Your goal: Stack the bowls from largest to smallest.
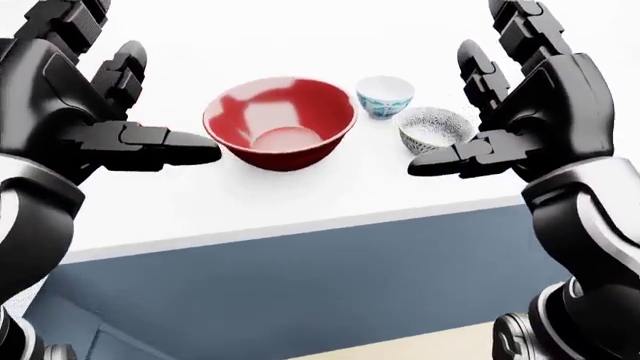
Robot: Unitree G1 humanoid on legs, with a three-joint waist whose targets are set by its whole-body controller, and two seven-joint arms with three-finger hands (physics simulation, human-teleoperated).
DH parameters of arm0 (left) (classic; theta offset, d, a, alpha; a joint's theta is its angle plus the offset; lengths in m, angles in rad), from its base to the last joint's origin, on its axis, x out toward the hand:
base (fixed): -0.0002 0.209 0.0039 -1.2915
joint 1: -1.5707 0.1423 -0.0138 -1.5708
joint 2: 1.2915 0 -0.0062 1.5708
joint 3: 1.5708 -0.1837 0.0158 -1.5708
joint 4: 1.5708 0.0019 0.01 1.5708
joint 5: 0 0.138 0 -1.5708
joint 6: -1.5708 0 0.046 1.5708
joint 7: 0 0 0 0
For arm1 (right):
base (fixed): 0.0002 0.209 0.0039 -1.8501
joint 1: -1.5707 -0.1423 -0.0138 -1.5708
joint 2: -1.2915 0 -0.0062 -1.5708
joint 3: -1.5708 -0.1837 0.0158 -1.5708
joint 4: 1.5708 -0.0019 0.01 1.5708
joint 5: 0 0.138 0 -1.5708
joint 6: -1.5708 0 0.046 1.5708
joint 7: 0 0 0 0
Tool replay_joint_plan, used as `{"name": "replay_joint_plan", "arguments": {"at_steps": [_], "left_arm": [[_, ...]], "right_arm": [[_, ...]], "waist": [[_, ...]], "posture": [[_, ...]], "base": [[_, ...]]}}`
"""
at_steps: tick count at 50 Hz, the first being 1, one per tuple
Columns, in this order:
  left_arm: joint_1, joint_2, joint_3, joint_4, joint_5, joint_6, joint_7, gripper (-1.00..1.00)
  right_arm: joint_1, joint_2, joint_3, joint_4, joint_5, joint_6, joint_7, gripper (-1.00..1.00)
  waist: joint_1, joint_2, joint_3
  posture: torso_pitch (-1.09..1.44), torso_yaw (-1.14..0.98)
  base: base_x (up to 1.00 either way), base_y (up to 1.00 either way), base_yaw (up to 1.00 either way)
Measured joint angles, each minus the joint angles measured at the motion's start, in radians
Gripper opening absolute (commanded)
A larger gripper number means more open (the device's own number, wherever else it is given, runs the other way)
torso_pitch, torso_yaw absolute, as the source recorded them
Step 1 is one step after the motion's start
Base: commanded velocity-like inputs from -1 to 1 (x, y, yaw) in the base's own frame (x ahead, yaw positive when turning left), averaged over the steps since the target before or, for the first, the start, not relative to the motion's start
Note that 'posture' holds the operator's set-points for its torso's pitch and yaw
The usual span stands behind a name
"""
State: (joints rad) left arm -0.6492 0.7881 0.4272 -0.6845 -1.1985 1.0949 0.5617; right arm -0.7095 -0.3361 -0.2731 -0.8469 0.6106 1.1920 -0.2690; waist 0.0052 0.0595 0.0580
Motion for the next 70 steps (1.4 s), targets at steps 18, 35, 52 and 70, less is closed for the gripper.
{"name": "replay_joint_plan", "arguments": {"at_steps": [18, 35, 52, 70], "left_arm": [[-0.009, -0.019, -0.015, -0.026, -0.001, -0.002, 0.009, 1.00], [-0.011, -0.013, -0.007, -0.013, -0.002, -0.005, 0.003, 1.00], [-0.007, -0.027, -0.019, -0.016, 0.025, -0.015, -0.020, 1.00], [0.012, 0.038, 0.015, 0.006, -0.025, -0.033, -0.012, 1.00]], "right_arm": [[0.000, -0.082, -0.076, 0.018, 0.155, -0.030, -0.109, 1.00], [0.003, -0.173, -0.065, 0.025, 0.287, -0.135, -0.242, 1.00], [0.031, -0.212, -0.065, 0.043, 0.322, -0.209, -0.283, 1.00], [0.044, -0.412, -0.181, -0.005, 0.442, -0.086, -0.258, 1.00]], "waist": [[-0.004, -0.080, 0.028], [-0.027, -0.016, 0.028], [0.007, -0.090, 0.023], [0.000, -0.070, 0.016]], "posture": [[0.00, 0.00], [0.00, 0.00], [0.00, 0.00], [0.00, 0.00]], "base": [[0.10, 0.00, 0.26], [0.37, 0.00, 0.00], [0.24, 0.00, 0.00], [0.00, 0.00, 0.00]]}}
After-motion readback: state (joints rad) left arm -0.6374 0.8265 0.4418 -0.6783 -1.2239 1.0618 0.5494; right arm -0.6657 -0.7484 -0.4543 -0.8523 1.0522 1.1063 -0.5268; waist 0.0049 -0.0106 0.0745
